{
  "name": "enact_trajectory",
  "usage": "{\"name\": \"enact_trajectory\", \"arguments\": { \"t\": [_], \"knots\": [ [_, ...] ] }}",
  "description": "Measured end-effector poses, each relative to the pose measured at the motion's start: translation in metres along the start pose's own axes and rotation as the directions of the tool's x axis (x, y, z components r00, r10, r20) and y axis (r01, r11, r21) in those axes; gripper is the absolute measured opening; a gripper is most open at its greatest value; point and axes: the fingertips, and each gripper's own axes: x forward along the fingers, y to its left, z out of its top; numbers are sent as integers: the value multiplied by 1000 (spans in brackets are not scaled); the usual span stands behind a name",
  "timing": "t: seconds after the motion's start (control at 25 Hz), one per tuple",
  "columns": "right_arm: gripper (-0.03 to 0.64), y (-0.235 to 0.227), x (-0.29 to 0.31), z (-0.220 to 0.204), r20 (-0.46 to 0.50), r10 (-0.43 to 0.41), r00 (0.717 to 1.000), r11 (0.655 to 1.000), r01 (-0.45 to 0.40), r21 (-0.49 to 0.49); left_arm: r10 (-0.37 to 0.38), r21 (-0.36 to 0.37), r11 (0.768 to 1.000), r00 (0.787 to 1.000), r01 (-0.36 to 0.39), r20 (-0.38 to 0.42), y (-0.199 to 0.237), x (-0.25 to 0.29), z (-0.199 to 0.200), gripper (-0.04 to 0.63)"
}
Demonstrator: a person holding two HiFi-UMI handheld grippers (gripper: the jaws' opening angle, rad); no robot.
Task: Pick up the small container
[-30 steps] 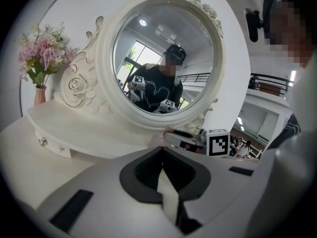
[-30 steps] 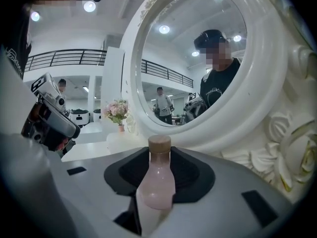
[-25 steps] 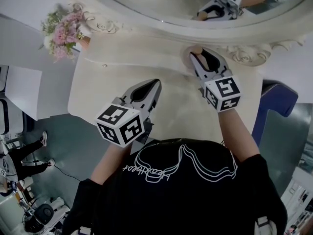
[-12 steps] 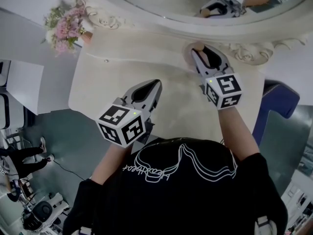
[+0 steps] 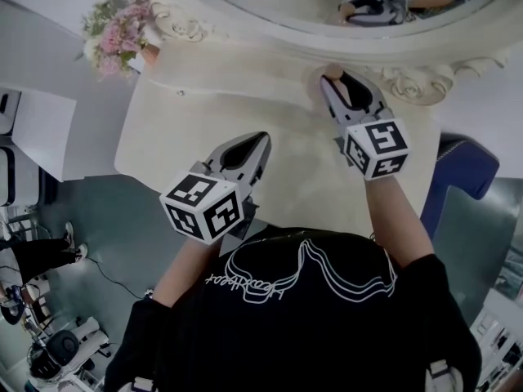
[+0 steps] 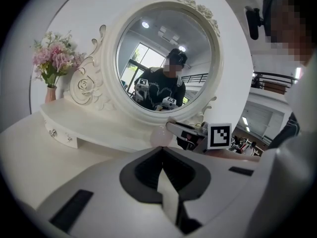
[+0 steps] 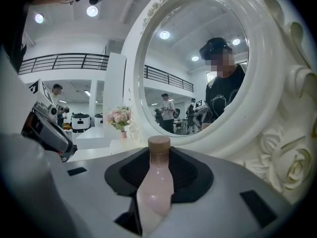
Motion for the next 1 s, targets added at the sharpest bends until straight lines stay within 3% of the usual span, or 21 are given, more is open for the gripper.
{"name": "enact_trajectory", "arguments": {
  "t": [1.0],
  "knots": [
    [124, 56, -144, 28, 15, 108, 994, 994, -108, 23, -20, 72, 997, 998, 15, 68, -91, -24, -14, 5]
  ]
}}
